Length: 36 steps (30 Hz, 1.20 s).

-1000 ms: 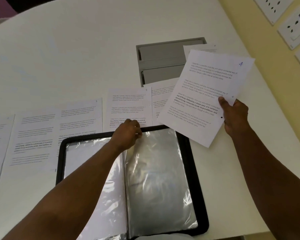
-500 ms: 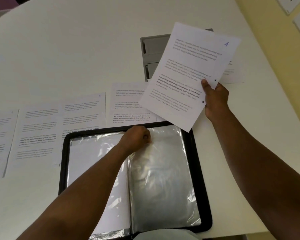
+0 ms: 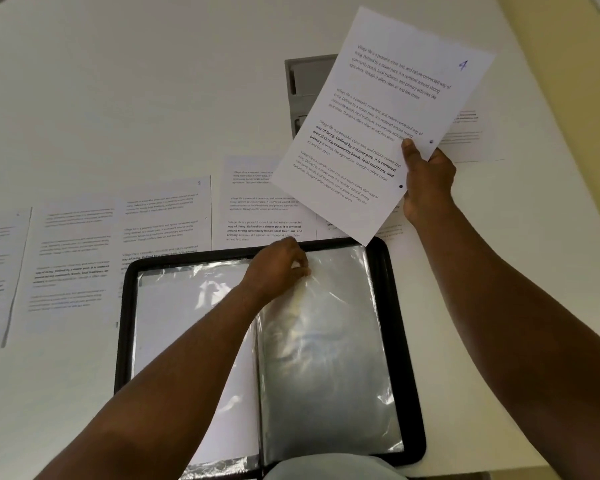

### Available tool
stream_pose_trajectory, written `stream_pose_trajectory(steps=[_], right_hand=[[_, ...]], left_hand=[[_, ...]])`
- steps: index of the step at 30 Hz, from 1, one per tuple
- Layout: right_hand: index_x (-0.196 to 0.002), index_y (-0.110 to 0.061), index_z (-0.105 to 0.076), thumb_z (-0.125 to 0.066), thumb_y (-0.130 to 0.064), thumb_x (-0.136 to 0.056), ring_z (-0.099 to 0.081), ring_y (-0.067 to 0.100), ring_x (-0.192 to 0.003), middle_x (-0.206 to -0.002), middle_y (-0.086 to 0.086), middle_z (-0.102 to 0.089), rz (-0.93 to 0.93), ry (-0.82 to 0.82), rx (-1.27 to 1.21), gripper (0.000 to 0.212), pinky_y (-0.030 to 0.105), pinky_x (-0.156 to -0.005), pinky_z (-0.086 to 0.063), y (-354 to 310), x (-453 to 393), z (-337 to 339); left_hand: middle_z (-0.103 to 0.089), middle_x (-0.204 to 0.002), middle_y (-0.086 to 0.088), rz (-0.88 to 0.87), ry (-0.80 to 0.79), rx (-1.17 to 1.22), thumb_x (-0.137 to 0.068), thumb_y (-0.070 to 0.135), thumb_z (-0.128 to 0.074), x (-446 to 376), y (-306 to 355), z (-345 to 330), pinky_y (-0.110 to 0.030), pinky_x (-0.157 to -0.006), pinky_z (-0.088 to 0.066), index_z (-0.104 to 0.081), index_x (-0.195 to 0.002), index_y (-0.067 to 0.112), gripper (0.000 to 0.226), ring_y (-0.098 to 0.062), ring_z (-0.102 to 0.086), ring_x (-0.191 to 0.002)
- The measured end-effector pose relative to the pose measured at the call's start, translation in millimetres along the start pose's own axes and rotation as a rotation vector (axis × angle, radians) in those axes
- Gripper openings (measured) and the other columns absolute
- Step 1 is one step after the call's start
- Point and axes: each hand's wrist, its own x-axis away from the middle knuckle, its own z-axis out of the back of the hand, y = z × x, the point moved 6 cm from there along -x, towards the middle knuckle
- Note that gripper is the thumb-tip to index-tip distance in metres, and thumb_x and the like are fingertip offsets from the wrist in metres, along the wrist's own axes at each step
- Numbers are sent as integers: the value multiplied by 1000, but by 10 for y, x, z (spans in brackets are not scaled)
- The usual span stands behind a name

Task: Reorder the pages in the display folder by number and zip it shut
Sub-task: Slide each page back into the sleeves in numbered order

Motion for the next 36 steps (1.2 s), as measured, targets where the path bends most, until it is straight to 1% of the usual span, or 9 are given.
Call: stream_pose_trajectory(steps=[3, 7, 13, 16, 19, 22, 26, 31, 36], right_hand=[[-98, -30, -64, -65, -22, -92, -71, 9, -83, -100, -7, -70, 9, 2, 10, 10, 31, -65, -58, -13, -24, 1], [-98, -30, -64, -66, -21, -92, -71, 13, -90, -103, -6, -70, 48, 6, 6, 12, 39, -75, -61, -22, -75, 7], [-99, -24, -66, -68, -24, -90, -71, 13, -88, -104, 0, -71, 8, -32, -40, 9, 47, -82, -59, 101, -132, -132], [-103, -20, -67, -68, -19, -90, -71, 14, -92, -105, 1, -72, -8, -74, -92, 13, 46, -85, -58, 192, -127, -256], [-108, -15, -66, -67, -17, -91, -71, 12, -89, -102, -1, -72, -8, -81, -95, 18, 39, -81, -58, 249, -135, -320], [-102, -17, -67, -67, -14, -91, -71, 8, -86, -98, -3, -72, -2, -103, -107, 12, 32, -77, -57, 272, -142, -364], [-100, -21, -67, -66, -12, -91, -70, 12, -95, -102, -1, -72, -7, -196, -124, 13, 35, -84, -56, 338, -86, -483], [-102, -20, -67, -66, -14, -91, -68, 22, -104, -111, 6, -71, -110, -269, -165, 12, 45, -89, -56, 563, -15, -604], [-107, -18, -67, -69, -20, -88, -70, 19, -98, -107, 3, -72, -128, -337, 26, 19, 45, -87, -56, 755, -27, -550]], left_hand=[[-67, -101, 3, -36, -39, -44, -91, 24, -63, -50, 10, -52, -30, -75, -47, -76, -98, 19, 16, -16, -60, -94], [-71, -109, 7, -17, -18, -93, -95, 21, -53, -52, 25, -79, -27, -77, -49, -72, -109, 25, 24, -16, -65, -98], [-54, -126, 2, -45, -68, -94, -94, 14, -48, 18, 113, -244, -29, -74, -50, -66, -106, 14, 22, -17, -59, -103], [-54, -117, 0, -14, -42, -75, -93, 19, -54, 35, 119, -283, -28, -70, -49, -67, -109, 15, 21, -18, -59, -96], [-63, -113, 4, 45, -90, -52, -92, 33, -60, 57, 99, -310, -31, -79, -52, -66, -112, 21, 24, -16, -62, -99], [-69, -105, 6, 96, -63, -60, -93, 29, -56, 61, 66, -256, -31, -77, -51, -68, -104, 24, 17, -15, -63, -95], [-67, -97, 5, 63, -49, -18, -92, 21, -54, 37, 81, -214, -27, -65, -41, -63, -96, 22, 10, -17, -61, -88], [-64, -102, 7, -4, -64, 1, -91, 22, -54, 46, 104, -275, -34, -67, -51, -58, -98, 23, 8, -18, -61, -86], [-62, -101, 8, 13, -36, -14, -93, 24, -52, 64, 88, -293, -36, -67, -53, -61, -98, 24, 11, -16, -60, -84]])
